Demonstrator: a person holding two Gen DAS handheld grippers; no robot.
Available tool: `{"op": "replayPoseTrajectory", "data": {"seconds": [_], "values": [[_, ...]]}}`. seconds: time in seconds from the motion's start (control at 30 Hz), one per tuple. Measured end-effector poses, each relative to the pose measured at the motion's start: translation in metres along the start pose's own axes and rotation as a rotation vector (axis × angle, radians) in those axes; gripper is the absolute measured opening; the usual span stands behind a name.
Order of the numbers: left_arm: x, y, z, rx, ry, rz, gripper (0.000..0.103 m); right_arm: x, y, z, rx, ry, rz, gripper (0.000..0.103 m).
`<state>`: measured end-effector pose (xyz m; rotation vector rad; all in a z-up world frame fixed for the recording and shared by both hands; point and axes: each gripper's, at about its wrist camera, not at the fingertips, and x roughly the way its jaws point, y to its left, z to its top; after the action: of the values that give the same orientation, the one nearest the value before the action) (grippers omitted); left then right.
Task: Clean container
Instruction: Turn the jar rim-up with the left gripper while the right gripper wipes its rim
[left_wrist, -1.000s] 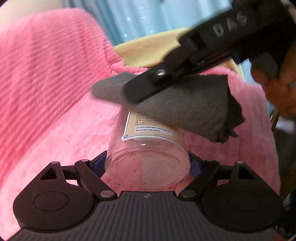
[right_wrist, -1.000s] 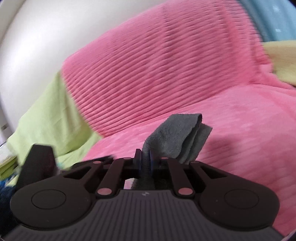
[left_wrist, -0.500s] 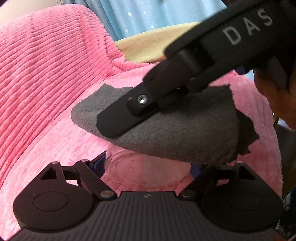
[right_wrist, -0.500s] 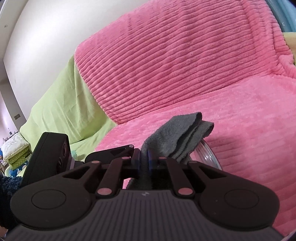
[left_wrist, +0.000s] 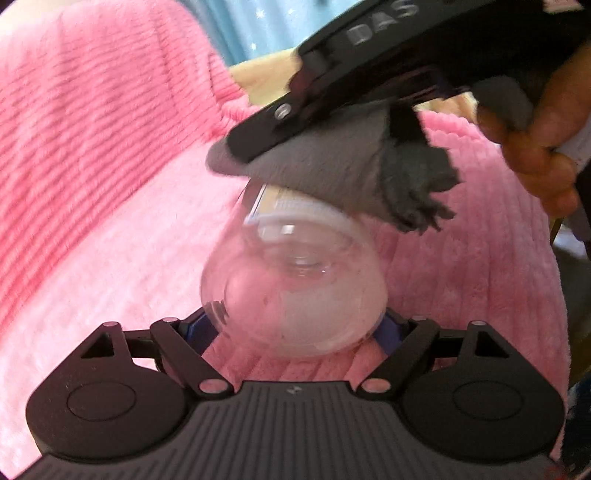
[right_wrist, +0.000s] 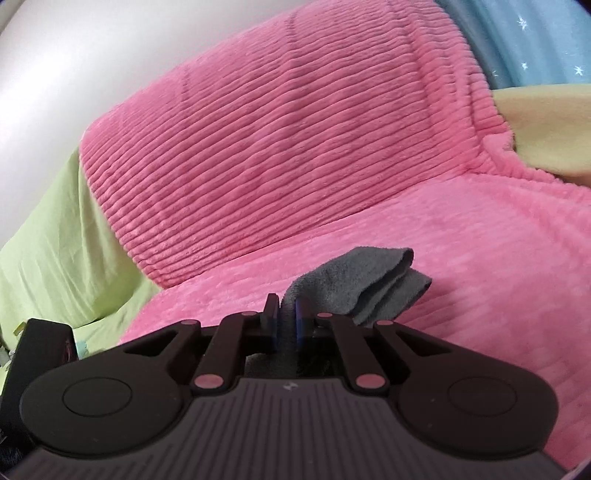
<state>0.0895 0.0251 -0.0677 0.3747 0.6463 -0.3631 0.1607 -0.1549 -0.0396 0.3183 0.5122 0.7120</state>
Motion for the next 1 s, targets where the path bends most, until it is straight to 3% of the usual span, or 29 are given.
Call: {"op": "replayPoseTrajectory", "data": {"seconds": [0.27, 0.53, 0.63, 0.77, 0.87, 1.0], "values": [[-0.024, 0.001, 0.006, 0.043, -0.09, 0.021, 0.081, -0.011, -0.032, 0.003, 0.21, -0.036, 0.003, 0.008], [-0.035, 0.027, 0.013, -0.069, -0.1, -0.061, 0.081, -0.006, -0.063, -0.007, 0.477, 0.045, 0.014, 0.008], [-0.032, 0.034, 0.014, -0.112, -0.099, -0.07, 0.083, -0.007, -0.061, -0.006, 0.459, 0.032, -0.003, 0.008], [-0.023, 0.024, 0.012, -0.059, -0.104, -0.003, 0.087, -0.014, -0.051, 0.001, 0.399, -0.027, -0.005, 0.008], [-0.02, 0.015, 0.012, -0.036, -0.102, 0.026, 0.088, -0.025, -0.041, 0.012, 0.293, -0.077, 0.042, 0.008], [-0.015, 0.012, 0.012, -0.054, -0.107, 0.04, 0.09, -0.037, -0.016, 0.023, 0.094, 0.006, 0.159, 0.008]]}}
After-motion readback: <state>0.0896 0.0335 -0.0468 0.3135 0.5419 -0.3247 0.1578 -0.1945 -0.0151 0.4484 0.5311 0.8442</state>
